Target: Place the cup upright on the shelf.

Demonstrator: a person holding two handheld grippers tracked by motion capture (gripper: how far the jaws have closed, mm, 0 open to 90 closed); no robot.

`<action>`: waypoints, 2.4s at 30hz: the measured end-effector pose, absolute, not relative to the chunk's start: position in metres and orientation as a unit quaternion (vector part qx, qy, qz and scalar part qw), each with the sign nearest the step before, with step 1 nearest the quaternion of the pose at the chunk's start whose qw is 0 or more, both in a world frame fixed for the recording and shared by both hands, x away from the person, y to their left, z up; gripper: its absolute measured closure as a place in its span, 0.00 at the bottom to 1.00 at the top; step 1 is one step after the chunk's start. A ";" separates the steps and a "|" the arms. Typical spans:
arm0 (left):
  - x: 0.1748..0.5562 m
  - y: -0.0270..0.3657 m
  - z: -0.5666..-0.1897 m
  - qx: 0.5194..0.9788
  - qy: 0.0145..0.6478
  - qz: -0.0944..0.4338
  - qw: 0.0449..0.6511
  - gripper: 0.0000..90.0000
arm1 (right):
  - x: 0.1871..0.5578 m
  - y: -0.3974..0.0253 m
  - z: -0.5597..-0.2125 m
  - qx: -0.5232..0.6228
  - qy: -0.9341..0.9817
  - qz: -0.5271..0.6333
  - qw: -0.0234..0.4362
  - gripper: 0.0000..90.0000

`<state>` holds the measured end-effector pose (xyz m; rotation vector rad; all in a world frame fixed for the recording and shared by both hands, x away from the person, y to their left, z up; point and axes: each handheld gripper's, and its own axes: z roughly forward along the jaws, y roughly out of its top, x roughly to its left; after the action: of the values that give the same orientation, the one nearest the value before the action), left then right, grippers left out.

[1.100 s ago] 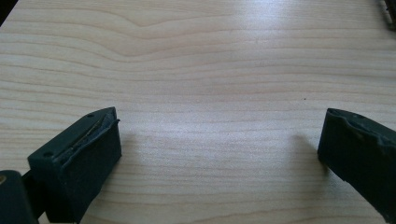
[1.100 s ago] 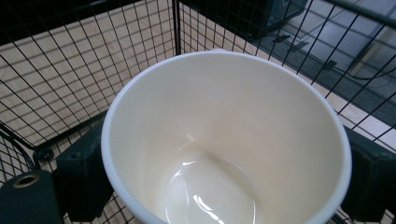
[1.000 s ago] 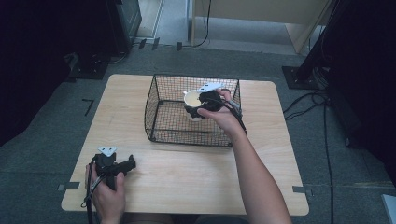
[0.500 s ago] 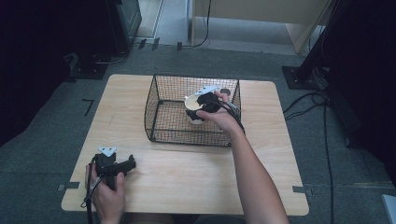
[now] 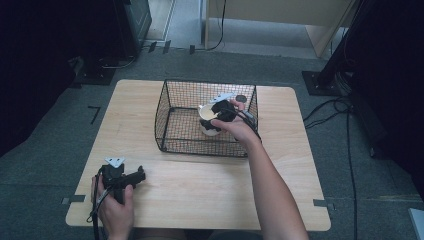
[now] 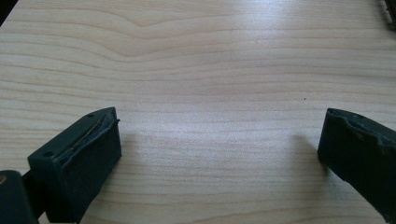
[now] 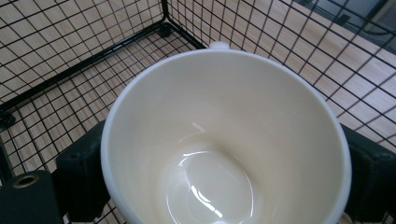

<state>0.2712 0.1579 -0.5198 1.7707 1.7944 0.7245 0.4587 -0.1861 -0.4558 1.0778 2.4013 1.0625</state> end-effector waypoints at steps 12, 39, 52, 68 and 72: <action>0.271 0.158 -0.520 0.653 0.661 0.267 0.256 0.00 | 0.455 -0.191 -0.447 0.394 0.826 0.370 0.164 0.00; 0.271 0.158 -0.520 0.653 0.661 0.267 0.256 0.00 | 0.418 -0.192 -0.396 0.355 0.817 0.413 0.186 0.00; 0.271 0.158 -0.520 0.652 0.661 0.267 0.256 0.00 | 0.385 -0.193 -0.394 0.348 0.826 0.403 0.184 0.00; 0.271 0.158 -0.520 0.652 0.661 0.268 0.257 0.00 | 0.345 -0.207 -0.398 0.343 0.828 0.400 0.189 0.00; 0.271 0.158 -0.520 0.652 0.662 0.267 0.257 0.00 | 0.336 -0.212 -0.400 0.344 0.826 0.405 0.186 0.00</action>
<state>0.2713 0.1578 -0.5199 1.7682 1.7946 0.7254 0.3357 -0.2121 -0.3998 0.9687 2.3273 1.1402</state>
